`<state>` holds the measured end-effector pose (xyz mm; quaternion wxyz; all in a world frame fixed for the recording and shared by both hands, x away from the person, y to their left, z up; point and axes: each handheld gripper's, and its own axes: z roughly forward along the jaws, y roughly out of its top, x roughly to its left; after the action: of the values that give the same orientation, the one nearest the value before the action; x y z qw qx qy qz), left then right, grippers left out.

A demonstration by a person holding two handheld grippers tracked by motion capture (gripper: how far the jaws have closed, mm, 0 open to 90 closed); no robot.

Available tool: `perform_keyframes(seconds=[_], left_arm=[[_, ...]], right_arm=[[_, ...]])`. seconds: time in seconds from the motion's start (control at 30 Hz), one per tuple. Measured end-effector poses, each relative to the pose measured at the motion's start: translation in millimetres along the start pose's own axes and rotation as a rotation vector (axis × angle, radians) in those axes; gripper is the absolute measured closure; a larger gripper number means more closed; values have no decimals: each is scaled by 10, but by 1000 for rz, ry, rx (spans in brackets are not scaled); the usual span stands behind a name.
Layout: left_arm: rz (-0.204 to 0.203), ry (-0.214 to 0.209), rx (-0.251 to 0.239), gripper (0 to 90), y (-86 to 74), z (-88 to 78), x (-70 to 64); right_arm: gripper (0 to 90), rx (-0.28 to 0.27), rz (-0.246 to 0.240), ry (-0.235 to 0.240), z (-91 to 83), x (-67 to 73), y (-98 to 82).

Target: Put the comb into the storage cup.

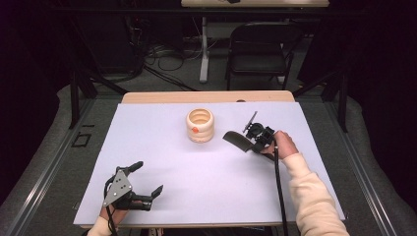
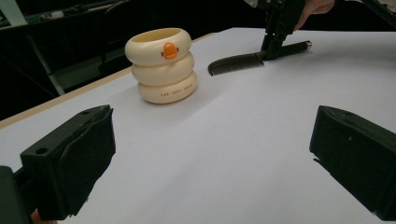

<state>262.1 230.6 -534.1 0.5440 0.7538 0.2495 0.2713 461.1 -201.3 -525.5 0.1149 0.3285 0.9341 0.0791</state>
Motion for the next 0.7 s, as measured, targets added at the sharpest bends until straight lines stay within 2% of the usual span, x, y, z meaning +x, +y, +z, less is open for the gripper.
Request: perform_keyframes(seconds=[0.03, 0.07, 0.13, 0.2, 0.23, 0.3, 0.37, 0.4, 0.47, 0.5, 0.53, 0.57, 0.63, 0.67, 0.7], left_arm=[[0, 0, 0, 2, 0, 0, -1], [0, 0, 0, 3, 0, -1, -1], [-1, 1, -1, 2, 1, 0, -2], [1, 1, 1, 3, 1, 0, -1], [1, 2, 1, 3, 0, 0, -1], [1, 5, 0, 2, 1, 0, -1], [3, 8, -1, 3, 2, -4, 1], [3, 8, -1, 3, 2, -4, 2], [2, 8, -1, 3, 1, -4, 2], [3, 8, -1, 3, 2, -5, 2], [6, 10, -2, 3, 2, -5, 4], [3, 10, -3, 3, 1, -5, 3], [2, 11, -2, 3, 0, -7, 6], [1, 12, -2, 3, 0, -7, 7], [2, 12, -3, 3, 0, -7, 7]], right_arm=[[718, -6, 2, -2, -4, -1, -3], [718, 17, -6, 1, -30, -10, 2], [717, -19, 11, 0, -34, -4, -16], [718, -29, 32, 5, -60, 0, -28], [718, -25, 21, 5, -83, -17, -31], [718, -47, 43, 6, -112, -19, -45], [718, -55, 42, 7, -150, -32, -57], [718, -65, 67, 16, -162, -18, -65], [718, -87, 54, 26, -179, -30, -74], [718, -84, 78, 36, -190, -11, -79], [717, -94, 44, 40, -198, -39, -77], [718, -104, 64, 41, -199, -25, -84], [718, -95, 70, 40, -222, -21, -85], [718, -106, 93, 39, -223, -5, -93], [718, -115, 72, 37, -226, -22, -95]])
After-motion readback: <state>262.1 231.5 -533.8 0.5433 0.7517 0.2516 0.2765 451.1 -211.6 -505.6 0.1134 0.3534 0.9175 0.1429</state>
